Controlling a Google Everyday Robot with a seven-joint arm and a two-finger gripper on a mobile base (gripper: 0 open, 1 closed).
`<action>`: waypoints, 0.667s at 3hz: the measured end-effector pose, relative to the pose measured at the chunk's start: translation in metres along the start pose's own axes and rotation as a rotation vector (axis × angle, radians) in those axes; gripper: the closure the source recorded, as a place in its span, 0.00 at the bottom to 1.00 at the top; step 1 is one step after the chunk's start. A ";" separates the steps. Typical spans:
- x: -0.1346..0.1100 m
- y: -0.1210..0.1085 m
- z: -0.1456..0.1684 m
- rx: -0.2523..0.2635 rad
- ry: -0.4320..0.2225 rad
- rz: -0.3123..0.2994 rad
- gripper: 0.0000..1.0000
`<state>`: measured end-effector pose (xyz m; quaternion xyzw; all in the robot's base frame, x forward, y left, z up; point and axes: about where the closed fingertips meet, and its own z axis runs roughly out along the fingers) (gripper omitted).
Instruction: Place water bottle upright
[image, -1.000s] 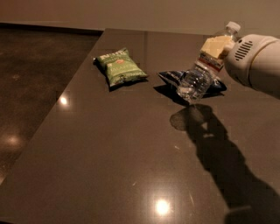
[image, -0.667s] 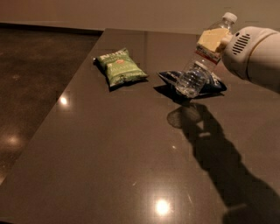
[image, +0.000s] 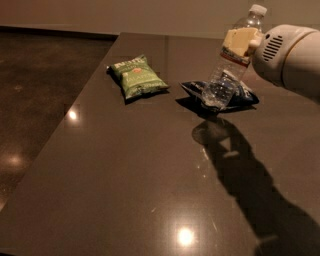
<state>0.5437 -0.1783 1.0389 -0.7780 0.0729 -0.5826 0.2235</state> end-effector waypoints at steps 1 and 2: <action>0.000 0.000 0.000 0.000 0.000 0.000 1.00; 0.011 -0.009 0.004 0.024 0.026 -0.027 1.00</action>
Offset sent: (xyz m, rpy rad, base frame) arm 0.0011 -0.0114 0.0322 -0.0596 -0.1857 0.0821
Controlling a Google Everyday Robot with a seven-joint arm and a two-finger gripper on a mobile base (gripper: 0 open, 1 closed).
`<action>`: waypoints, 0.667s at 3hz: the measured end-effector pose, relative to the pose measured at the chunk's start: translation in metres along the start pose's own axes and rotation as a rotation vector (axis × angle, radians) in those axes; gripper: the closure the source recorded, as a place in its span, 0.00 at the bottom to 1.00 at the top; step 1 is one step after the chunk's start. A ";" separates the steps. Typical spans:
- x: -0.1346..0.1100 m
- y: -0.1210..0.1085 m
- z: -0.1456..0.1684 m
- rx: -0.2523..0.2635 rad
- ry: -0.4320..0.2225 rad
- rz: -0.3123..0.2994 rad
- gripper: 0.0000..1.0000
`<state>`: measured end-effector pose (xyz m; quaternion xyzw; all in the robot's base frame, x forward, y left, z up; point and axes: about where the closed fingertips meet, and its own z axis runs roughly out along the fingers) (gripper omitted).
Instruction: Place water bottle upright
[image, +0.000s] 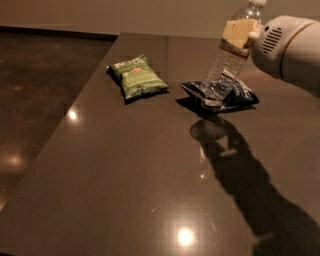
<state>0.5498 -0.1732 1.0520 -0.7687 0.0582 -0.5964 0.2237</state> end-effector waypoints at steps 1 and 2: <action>0.027 -0.022 0.009 0.079 0.044 0.009 1.00; 0.041 -0.022 0.011 0.182 0.055 0.070 1.00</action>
Offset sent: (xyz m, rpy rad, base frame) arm -0.0464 -0.0354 0.0021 -0.1613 -0.3080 0.2738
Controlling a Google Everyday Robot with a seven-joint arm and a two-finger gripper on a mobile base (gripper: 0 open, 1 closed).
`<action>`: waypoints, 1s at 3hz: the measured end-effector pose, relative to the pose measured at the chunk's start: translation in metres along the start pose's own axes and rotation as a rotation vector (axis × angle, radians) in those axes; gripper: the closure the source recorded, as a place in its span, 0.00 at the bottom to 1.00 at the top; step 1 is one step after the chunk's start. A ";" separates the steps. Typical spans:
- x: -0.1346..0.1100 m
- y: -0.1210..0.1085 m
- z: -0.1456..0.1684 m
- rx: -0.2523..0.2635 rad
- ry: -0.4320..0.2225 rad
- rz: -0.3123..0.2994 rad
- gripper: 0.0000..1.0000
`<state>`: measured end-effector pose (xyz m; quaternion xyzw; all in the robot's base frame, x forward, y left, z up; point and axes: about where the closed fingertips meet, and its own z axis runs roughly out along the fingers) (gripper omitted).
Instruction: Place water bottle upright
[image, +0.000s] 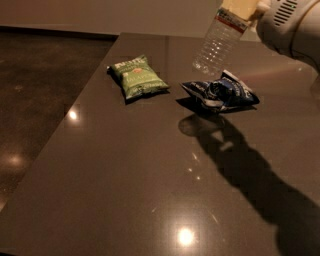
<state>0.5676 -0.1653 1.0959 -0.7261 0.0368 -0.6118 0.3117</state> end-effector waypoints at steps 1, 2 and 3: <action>-0.013 0.012 -0.014 0.089 -0.013 -0.009 1.00; -0.028 0.026 -0.038 0.146 0.009 -0.066 1.00; -0.026 0.039 -0.071 0.181 0.092 -0.152 1.00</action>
Offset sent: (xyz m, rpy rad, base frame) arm -0.0891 -0.0714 -0.0566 -0.3293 -0.3454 0.1226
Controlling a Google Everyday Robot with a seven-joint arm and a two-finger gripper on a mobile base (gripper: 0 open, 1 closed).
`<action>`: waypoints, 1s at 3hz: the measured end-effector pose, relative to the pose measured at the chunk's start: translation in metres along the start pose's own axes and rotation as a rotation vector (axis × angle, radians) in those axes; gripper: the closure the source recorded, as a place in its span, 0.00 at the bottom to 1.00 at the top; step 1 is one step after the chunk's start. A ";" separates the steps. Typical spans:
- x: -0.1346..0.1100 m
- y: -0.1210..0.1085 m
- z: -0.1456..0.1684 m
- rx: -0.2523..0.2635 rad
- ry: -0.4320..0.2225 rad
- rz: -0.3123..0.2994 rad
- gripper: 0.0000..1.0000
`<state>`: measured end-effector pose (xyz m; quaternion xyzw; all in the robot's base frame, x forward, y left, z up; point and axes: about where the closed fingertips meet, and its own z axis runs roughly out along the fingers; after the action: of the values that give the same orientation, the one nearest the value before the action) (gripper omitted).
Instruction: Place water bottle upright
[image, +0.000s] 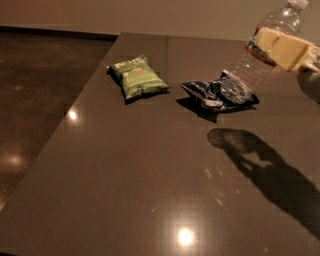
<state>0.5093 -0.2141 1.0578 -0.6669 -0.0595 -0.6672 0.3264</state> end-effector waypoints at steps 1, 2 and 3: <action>0.000 -0.002 -0.021 0.031 0.038 -0.134 1.00; -0.001 -0.003 -0.035 0.039 0.044 -0.218 1.00; -0.007 0.000 -0.044 0.032 0.025 -0.260 1.00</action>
Offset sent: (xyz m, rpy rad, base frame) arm -0.0475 -0.0286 -0.0088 -0.3099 -0.2610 -0.0273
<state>0.4706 -0.2342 1.0470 -0.6398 -0.1519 -0.7113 0.2482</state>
